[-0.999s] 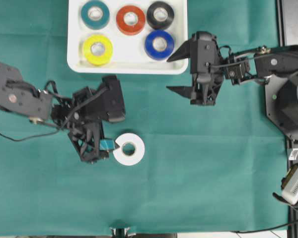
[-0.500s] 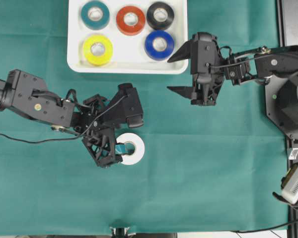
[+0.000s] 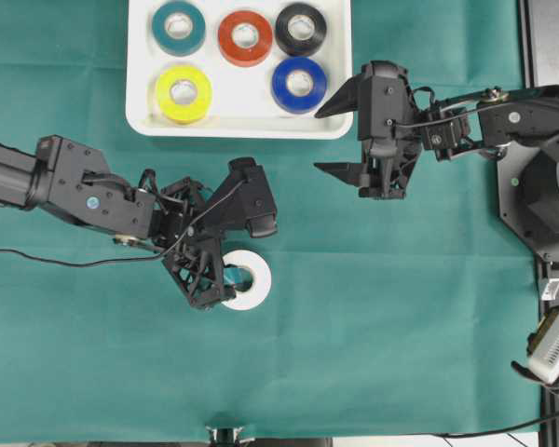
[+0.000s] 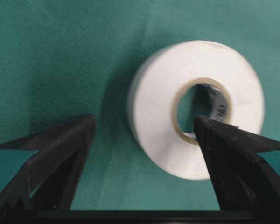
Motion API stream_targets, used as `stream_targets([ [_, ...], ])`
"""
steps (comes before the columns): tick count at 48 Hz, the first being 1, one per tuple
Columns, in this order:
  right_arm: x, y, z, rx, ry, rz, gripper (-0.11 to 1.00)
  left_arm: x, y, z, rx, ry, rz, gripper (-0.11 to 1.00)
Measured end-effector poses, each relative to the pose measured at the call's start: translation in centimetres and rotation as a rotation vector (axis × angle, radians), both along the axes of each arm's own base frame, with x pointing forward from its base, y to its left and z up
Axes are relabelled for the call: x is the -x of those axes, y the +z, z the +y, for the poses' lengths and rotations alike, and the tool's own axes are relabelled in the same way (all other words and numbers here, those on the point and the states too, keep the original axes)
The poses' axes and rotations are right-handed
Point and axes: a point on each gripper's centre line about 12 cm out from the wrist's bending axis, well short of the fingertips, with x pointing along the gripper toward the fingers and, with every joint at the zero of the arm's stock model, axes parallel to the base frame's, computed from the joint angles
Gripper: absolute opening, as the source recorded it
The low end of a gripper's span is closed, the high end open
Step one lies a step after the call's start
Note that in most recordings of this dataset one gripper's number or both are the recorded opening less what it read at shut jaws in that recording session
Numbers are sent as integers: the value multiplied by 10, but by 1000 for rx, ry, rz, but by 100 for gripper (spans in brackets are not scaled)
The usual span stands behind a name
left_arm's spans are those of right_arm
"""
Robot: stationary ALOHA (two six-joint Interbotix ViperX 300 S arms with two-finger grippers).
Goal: Put the tape alternately from left to right into the white case.
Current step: 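Move left gripper down to the white roll and grip its core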
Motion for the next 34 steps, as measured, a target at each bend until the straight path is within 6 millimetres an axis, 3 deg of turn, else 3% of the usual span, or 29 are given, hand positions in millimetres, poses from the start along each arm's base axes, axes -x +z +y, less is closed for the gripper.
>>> stream_targets([
  [17,1,-1,0,0,-1,3,82,-11,-2,-1,0,0,-3,96],
  [24,2,-2,0,1,0,7,82,-12,-2,-2,-5,-2,22,91],
  [28,2,-3,0,-1,-1,9,82,-12,-3,-1,-8,-3,33,78],
  [34,2,-2,0,-2,-1,7,82,-10,-5,2,-13,1,62,44],
])
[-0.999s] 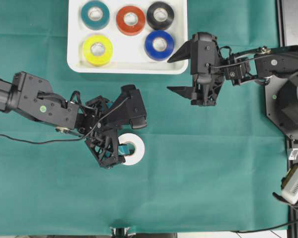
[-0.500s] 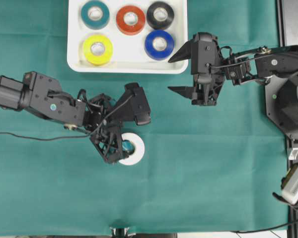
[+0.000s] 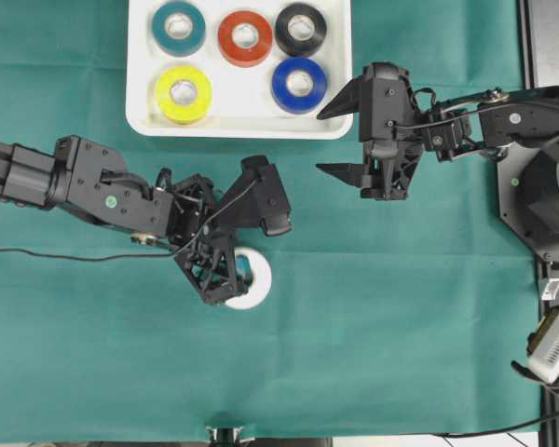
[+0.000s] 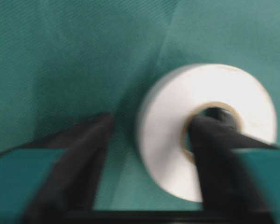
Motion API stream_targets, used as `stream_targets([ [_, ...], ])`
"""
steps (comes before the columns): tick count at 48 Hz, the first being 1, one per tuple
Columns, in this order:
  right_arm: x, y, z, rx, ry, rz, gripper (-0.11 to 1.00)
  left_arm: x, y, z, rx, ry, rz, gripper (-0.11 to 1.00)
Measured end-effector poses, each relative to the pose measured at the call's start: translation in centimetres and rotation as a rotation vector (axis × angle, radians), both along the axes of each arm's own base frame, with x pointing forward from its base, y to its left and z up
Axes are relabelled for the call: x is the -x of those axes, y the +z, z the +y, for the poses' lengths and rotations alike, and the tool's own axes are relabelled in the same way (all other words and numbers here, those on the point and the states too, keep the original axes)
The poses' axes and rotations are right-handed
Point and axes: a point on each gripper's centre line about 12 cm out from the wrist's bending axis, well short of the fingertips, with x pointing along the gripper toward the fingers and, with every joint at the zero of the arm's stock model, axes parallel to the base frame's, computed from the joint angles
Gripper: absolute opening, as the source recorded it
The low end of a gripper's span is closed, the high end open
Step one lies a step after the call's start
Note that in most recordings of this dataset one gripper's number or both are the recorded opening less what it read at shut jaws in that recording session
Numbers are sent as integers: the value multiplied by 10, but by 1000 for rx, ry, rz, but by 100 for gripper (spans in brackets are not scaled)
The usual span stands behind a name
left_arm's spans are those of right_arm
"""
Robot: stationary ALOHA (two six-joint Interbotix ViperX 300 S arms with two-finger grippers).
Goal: Put the tape alternately from left to right into the white case.
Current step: 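Move left gripper down to the white roll and grip its core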
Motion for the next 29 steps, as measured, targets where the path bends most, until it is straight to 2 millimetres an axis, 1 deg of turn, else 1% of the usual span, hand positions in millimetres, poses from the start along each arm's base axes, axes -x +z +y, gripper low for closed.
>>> stream_targets([
  [2,0,0,0,1,1,0,82,1,0,0,-2,-2,7,33],
  [3,0,0,0,2,2,0,82,0,0,0,-2,-2,9,29],
  [4,0,0,0,1,1,0,82,1,1,0,-4,-3,12,28],
  [21,0,0,0,3,1,2,82,1,1,0,-11,-11,29,28],
  [29,0,0,0,3,3,2,82,3,5,-1,-13,-19,29,28],
])
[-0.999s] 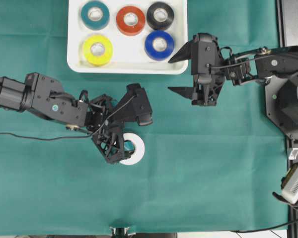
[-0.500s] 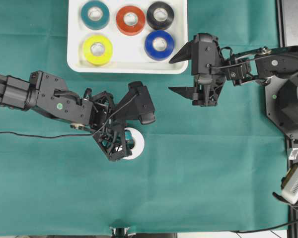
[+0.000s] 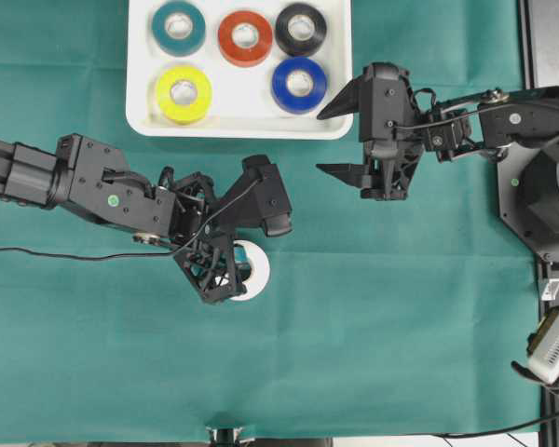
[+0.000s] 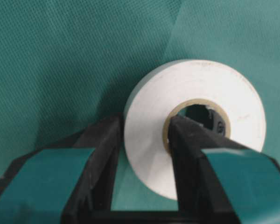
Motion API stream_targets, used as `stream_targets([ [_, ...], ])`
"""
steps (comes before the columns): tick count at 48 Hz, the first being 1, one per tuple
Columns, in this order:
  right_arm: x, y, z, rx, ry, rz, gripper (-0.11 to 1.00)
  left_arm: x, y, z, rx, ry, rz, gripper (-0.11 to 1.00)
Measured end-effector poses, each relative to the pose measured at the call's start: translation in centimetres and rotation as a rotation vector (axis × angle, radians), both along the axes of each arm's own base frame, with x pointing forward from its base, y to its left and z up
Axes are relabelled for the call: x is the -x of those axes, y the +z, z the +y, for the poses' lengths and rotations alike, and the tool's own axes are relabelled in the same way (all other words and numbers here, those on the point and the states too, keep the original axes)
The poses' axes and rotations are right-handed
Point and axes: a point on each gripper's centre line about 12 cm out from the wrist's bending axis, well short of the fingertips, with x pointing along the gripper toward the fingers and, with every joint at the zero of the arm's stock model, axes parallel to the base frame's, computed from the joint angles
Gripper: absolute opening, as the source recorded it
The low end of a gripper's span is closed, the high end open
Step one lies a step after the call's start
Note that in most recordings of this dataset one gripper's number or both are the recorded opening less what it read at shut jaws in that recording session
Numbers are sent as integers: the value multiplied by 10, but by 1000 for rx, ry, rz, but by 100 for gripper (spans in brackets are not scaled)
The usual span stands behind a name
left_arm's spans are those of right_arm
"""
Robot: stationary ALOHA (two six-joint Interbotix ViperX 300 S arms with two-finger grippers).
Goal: Put the tape alternately from left to right into the white case.
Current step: 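Move left gripper down to the white roll and grip its core, then lift the white roll and carry it into the tray's center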
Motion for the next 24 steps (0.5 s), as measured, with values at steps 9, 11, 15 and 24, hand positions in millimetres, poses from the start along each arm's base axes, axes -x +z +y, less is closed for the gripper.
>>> stream_targets([
  [9,0,0,0,-1,-3,0,82,7,15,-3,-3,-22,-21,28],
  [11,0,0,0,0,-2,0,82,8,20,-3,-2,-23,-32,28],
  [15,0,0,0,-1,-3,0,82,10,30,-2,2,-21,-50,28],
  [24,0,0,0,-2,0,-1,82,16,44,5,4,-10,-73,28],
])
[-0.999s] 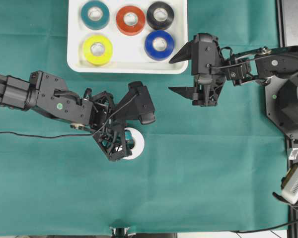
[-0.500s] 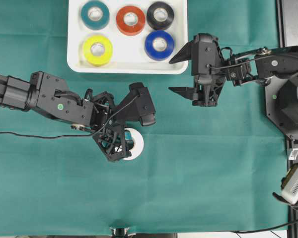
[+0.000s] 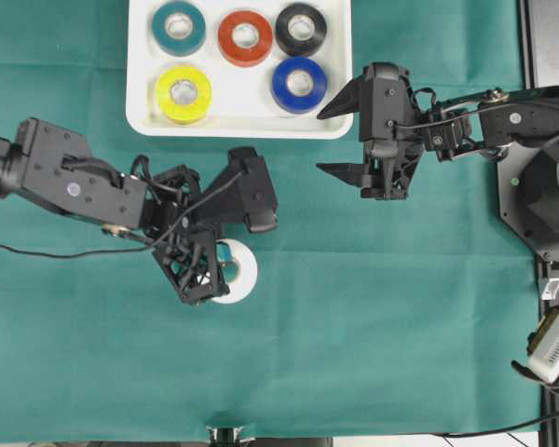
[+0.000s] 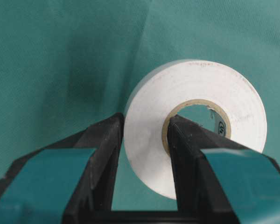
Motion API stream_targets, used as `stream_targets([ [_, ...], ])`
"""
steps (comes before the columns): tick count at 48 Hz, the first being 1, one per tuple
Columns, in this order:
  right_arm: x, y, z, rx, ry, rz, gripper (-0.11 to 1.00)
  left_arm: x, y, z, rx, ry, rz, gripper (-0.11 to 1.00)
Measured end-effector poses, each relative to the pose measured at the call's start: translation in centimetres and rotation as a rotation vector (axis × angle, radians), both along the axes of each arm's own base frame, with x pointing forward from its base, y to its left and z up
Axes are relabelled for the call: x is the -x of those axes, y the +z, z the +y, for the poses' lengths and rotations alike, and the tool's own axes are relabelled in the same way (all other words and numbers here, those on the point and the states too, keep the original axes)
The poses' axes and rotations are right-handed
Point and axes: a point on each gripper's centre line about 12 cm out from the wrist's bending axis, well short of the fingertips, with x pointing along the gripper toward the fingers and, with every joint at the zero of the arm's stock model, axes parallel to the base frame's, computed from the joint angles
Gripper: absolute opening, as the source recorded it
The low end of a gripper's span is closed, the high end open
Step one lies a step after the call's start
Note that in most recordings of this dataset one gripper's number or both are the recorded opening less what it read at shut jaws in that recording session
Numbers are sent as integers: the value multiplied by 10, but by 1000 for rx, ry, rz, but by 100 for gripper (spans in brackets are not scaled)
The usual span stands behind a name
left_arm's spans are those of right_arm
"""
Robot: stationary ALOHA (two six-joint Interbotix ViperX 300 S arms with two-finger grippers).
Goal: Put the tape alternately from left to right into the white case.
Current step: 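Lift the white roll and carry it into the tray's center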
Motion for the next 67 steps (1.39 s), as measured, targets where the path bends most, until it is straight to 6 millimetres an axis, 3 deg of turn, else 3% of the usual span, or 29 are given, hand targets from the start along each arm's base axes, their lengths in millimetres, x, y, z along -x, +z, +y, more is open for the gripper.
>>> stream_targets([
  [20,0,0,0,0,-2,2,82,-3,6,35,-74,-40,-25,28],
  [39,2,-2,0,-2,-2,5,82,-7,9,107,-129,37,-34,28],
  [67,2,-2,0,-3,0,6,82,-3,13,170,-144,176,-78,28],
])
